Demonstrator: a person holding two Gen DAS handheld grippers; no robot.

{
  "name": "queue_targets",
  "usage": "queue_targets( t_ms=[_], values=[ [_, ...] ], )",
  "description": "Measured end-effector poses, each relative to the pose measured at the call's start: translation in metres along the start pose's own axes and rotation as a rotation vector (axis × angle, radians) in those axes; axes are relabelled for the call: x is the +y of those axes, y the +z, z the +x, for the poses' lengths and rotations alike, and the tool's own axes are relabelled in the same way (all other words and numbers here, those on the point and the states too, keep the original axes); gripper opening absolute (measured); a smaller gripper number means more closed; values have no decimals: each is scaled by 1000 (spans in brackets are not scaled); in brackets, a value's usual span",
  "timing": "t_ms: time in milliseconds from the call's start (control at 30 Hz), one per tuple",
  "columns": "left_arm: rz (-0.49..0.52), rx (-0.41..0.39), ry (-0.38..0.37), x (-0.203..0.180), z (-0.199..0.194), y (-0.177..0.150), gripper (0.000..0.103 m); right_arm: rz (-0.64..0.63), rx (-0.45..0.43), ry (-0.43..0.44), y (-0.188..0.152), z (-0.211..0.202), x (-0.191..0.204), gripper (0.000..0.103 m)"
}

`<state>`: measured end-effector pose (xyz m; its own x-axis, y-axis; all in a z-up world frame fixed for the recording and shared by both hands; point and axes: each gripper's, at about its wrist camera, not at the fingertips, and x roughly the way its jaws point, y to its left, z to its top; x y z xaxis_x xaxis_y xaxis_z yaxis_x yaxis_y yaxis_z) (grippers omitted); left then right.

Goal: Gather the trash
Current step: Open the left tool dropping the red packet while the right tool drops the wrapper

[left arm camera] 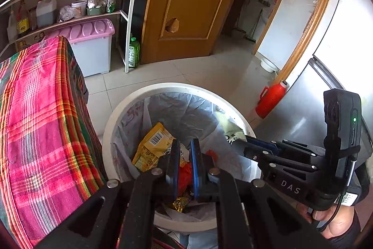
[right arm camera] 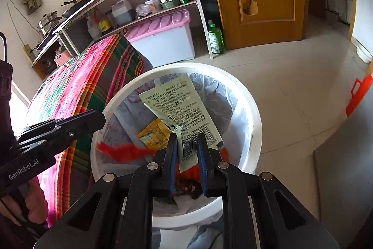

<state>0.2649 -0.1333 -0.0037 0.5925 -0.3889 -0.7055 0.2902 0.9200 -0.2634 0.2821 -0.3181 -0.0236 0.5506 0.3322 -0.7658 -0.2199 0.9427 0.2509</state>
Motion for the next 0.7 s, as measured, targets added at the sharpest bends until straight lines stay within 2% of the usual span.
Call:
queue_targets(
  t_ms=[233,467,567,700],
  values=[
    [-1,-10,6,1,-7,-1,10,-4,4,-2,-2,-2,3,19],
    [-5,-49,5,2,-26,-4,10,-8,-44,-3,-1,-22,10,20],
    [-8,-73,12,4,-37,-6,16,-7,-71,1,-2,-33,18,20],
    [-14,-98,20,8,-53,-10,17,-15,-101,8,-3,-46,31,21]
  ],
)
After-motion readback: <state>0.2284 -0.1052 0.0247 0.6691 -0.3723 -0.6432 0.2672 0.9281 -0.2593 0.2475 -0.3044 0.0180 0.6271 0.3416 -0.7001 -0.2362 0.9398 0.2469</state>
